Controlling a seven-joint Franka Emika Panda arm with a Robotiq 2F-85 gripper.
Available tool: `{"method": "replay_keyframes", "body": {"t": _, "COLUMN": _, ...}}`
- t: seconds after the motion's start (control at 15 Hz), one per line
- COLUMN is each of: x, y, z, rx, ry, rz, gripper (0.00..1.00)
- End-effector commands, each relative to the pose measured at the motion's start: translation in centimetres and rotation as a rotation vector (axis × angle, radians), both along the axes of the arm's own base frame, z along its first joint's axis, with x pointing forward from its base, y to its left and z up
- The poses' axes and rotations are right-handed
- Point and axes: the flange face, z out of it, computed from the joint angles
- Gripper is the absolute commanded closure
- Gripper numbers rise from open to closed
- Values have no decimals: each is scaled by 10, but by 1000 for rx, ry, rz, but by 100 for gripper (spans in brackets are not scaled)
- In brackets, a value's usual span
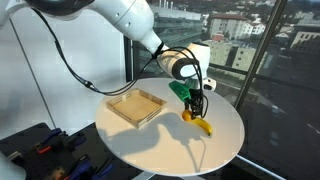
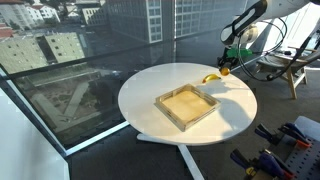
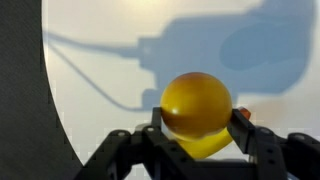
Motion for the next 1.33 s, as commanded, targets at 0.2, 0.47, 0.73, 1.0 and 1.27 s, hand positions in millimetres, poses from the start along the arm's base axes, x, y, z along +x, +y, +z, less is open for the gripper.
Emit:
{"method": "replay_keyframes", "body": {"t": 0.2, "x": -6, "y": 32, "z": 28, "rx": 25, "ry": -15, "rz": 30, "gripper": 57}}
{"method": "replay_keyframes", "body": {"t": 0.47, "x": -8, "y": 56, "z": 33, "rx": 29, "ry": -17, "rz": 64, "gripper": 57}}
{"method": "replay_keyframes", "body": {"t": 0.73, "x": -11, "y": 78, "z": 39, "rx": 34, "ry": -18, "rz": 94, "gripper": 57}}
{"method": "replay_keyframes", "body": {"t": 1.0, "x": -15, "y": 94, "z": 44, "rx": 37, "ry": -21, "rz": 113, "gripper": 57}}
{"method": "replay_keyframes", "body": {"t": 1.27, "x": -22, "y": 104, "z": 48, "rx": 46, "ry": -18, "rz": 124, "gripper": 57}}
